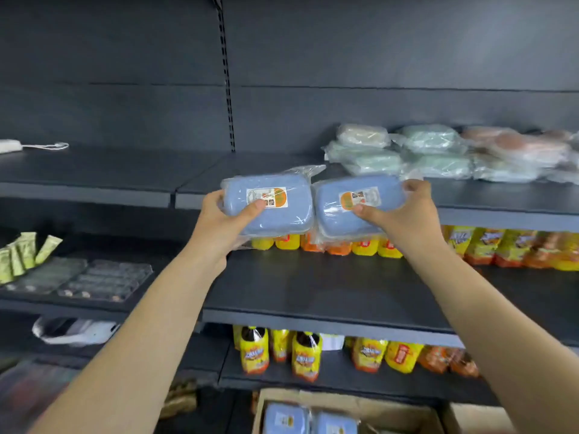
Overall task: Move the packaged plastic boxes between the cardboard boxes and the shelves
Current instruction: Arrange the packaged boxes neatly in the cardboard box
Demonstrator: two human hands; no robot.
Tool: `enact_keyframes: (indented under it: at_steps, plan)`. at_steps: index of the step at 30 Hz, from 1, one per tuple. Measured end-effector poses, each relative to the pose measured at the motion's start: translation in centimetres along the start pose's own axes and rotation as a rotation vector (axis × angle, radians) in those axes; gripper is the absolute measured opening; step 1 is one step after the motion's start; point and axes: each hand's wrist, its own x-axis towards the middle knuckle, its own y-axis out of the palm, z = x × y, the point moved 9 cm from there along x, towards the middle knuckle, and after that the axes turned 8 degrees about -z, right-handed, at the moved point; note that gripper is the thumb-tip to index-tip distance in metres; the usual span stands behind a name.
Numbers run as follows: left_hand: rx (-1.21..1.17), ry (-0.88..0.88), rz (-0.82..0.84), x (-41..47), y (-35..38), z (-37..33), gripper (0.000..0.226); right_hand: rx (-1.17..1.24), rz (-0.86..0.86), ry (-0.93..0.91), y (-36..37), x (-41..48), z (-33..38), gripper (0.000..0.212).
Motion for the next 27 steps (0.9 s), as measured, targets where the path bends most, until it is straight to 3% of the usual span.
enact_keyframes:
  at_steps: [7, 12, 18, 27]
  plan:
    - [0.105, -0.27, 0.039, -8.9, -0.1, 12.4, 0.052, -0.088, 0.157, 0.225, -2.7, -8.6, -12.7, 0.096]
    - [0.096, -0.561, 0.002, -12.7, -1.9, 23.5, 0.036, -0.187, 0.285, 0.397, -0.6, -14.3, -22.3, 0.091]
    - [0.122, -0.831, -0.1, -14.5, -5.1, 36.6, 0.05, -0.434, 0.36, 0.561, 3.0, -19.9, -32.6, 0.09]
    - [0.319, -1.045, -0.199, -17.3, -8.8, 52.5, 0.043, -0.573, 0.457, 0.801, 8.4, -27.9, -44.0, 0.086]
